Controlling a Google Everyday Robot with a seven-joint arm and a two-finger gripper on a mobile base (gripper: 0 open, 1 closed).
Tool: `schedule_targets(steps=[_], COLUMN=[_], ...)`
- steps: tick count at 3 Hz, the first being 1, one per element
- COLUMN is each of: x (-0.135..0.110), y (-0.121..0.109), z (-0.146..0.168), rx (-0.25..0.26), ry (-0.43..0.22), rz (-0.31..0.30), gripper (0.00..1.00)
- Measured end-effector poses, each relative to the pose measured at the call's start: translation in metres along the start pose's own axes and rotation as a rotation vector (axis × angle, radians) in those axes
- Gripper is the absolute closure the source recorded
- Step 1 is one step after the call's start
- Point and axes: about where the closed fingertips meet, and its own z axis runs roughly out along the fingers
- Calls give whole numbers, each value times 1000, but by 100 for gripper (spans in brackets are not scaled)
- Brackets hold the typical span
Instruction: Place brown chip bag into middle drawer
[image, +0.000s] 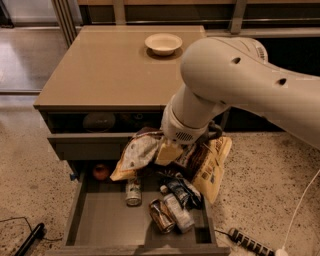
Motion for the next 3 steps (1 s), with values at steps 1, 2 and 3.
schedule_targets(steps=[1, 2, 3], x=[-2, -2, -2], y=[35, 35, 34], z=[45, 45, 48], rx=[-99, -99, -104], ry=[-4, -4, -20], rz=[-22, -22, -22], gripper=[100, 100, 100])
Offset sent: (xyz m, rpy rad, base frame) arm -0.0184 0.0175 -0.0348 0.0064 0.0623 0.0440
